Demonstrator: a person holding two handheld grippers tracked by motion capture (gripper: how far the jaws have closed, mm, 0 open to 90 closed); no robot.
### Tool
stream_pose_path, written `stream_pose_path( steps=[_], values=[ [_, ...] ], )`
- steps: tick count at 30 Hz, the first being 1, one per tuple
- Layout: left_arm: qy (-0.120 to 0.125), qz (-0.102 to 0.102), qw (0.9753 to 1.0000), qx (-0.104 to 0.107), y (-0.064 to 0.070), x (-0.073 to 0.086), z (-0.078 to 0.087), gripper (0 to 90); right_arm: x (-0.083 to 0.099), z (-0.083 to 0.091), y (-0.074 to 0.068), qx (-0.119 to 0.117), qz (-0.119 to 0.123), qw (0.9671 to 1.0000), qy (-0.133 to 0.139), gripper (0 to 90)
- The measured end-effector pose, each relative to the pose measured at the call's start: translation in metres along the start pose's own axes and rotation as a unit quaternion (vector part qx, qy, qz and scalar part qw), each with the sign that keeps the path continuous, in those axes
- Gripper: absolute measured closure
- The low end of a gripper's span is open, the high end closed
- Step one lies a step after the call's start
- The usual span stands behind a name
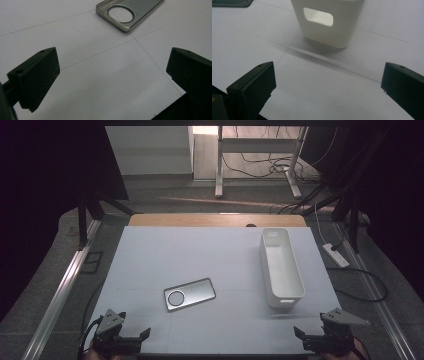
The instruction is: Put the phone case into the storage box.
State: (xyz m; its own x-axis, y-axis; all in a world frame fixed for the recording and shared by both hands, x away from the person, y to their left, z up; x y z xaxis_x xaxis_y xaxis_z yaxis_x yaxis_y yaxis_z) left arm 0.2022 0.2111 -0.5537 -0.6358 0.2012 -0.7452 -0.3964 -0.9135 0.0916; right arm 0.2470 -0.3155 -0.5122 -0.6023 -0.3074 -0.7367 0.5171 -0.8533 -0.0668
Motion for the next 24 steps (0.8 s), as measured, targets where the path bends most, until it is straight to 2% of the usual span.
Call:
stream_pose_path(
  steps=[24],
  values=[
    [-0.005,0.012,0.9999,0.004,-0.0020,0.0002,-0.0010,0.0,0.0002,-0.0002,-0.0024,-0.004,0.011,0.9999,0.001,0.0]
  ],
)
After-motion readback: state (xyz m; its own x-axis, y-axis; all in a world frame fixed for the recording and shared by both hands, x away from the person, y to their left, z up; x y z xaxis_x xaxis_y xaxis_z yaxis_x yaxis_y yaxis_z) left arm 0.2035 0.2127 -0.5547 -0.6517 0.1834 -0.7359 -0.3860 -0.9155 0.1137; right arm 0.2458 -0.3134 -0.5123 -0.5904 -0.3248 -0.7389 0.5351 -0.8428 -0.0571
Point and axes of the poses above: each handheld gripper's, and its own axes: z roughly backward along the jaws, x roughly out of its underside, y roughly to its right, the point moved 6 cm from there along -z, roughly forward along the jaws, and after that the axes turned 4 degrees about -x, right-handed, at the moved point
